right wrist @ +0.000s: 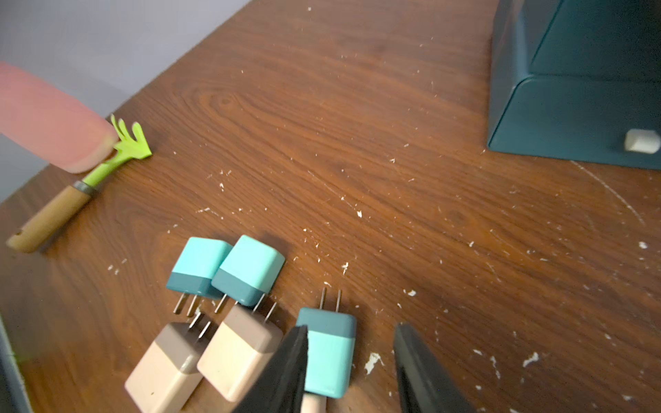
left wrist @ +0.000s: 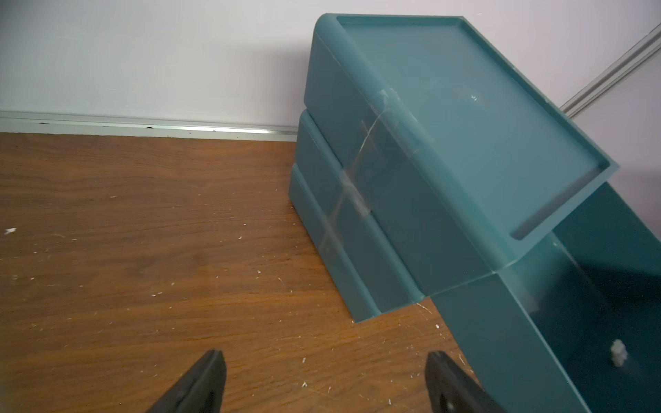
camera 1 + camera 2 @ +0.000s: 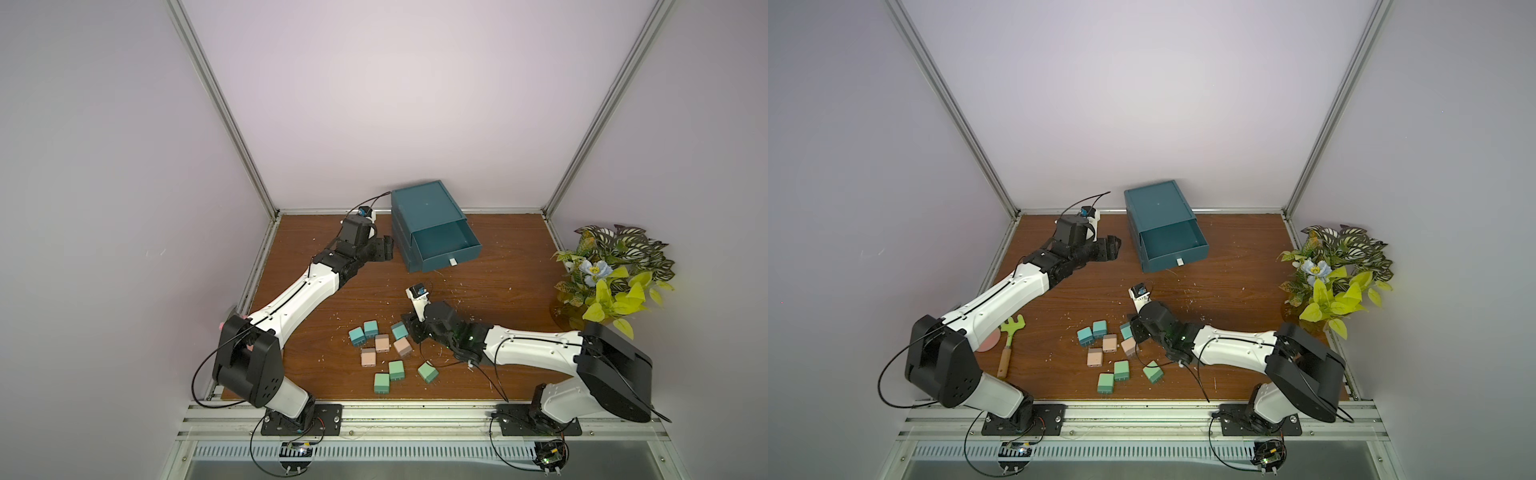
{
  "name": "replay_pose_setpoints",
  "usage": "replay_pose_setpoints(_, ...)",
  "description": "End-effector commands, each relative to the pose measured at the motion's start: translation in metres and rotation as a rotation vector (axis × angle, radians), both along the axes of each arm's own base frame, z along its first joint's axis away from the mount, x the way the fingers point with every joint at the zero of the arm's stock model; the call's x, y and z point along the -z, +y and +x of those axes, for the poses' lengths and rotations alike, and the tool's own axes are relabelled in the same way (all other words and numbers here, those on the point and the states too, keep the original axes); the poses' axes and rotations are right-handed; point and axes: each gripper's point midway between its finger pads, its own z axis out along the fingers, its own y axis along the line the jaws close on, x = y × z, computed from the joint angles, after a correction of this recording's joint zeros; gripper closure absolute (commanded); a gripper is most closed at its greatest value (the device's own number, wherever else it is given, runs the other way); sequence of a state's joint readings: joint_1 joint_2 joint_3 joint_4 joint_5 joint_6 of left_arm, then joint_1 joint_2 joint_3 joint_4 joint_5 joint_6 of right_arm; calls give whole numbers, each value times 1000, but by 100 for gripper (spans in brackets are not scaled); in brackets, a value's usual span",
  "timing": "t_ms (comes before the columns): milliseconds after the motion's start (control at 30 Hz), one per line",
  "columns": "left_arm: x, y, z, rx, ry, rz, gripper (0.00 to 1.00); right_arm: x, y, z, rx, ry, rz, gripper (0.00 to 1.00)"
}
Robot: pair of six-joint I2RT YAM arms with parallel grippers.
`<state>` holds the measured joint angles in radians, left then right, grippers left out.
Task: Place the plugs into the drawer by color
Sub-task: Pick up the plug from the center of the board.
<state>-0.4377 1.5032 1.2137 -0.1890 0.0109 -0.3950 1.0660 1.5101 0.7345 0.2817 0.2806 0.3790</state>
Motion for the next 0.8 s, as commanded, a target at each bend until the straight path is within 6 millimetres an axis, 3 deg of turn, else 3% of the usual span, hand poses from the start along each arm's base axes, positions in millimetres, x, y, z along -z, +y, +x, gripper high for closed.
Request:
replay_pose_setpoints(0,-7,14,-4,-38,-32,33,16,4,10,-1,-6,-25,-66,54)
replay_pose_setpoints(200,-2,19,-9,-49,-27,44,16,30,23,-3,-10,30,-162,50)
replay_pose_setpoints(467,2,18,-9,-46,-13,44,15,51,34,-9,-44,102,-228,44)
replay_pose_setpoints(767,3,18,-9,-44,-14,46,15,65,35,-5,-19,126,-282,50)
